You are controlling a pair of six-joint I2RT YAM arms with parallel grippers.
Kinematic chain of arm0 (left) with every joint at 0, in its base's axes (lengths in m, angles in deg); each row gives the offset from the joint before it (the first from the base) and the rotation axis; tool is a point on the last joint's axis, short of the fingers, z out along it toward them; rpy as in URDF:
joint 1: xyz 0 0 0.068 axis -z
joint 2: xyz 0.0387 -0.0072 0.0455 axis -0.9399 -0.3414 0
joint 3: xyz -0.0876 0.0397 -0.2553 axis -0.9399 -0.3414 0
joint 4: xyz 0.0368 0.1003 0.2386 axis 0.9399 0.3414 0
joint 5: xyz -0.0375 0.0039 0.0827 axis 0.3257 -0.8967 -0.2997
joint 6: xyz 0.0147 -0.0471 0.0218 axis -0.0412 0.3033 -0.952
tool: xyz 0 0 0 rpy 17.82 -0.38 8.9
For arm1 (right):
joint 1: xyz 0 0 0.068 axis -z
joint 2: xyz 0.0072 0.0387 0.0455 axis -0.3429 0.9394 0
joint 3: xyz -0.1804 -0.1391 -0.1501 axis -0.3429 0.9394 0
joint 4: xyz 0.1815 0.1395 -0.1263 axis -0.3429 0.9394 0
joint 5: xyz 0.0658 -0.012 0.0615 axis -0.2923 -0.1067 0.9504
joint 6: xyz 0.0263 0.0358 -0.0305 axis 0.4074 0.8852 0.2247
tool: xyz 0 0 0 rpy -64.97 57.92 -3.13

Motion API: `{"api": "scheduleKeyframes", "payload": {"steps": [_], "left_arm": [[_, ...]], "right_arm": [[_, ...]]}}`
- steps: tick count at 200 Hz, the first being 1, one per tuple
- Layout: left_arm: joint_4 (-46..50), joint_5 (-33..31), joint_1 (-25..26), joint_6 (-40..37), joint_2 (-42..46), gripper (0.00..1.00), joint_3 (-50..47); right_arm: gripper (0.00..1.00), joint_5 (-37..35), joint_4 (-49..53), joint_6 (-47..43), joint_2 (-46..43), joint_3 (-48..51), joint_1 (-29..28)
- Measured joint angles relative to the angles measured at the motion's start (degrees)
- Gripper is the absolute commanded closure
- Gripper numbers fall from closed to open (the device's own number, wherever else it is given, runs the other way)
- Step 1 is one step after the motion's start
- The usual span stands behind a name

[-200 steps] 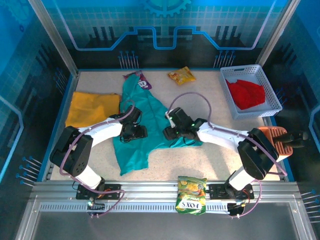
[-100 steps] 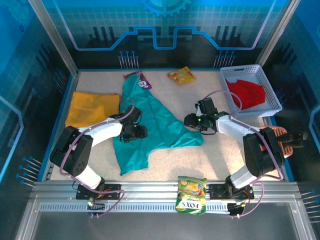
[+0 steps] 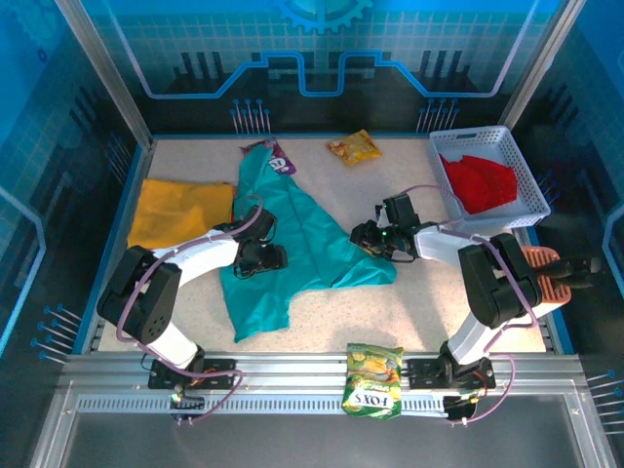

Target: Fold and stack the t-shirts

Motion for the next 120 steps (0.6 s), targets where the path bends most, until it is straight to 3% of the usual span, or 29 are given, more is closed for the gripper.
{"api": "scheduleKeyframes", "payload": {"steps": [58,120], "left_arm": [[-0.17,0.00,0.00,0.02,0.00,0.28,-0.42],[-0.20,0.00,0.00,0.02,0.00,0.28,-0.81]], "right_arm": [[0.72,1.03,-2.32,1.77,1.40,-0.02,0.00],[0.95,0.61,-2.45,0.90,1.70,-0.28,0.09]]}}
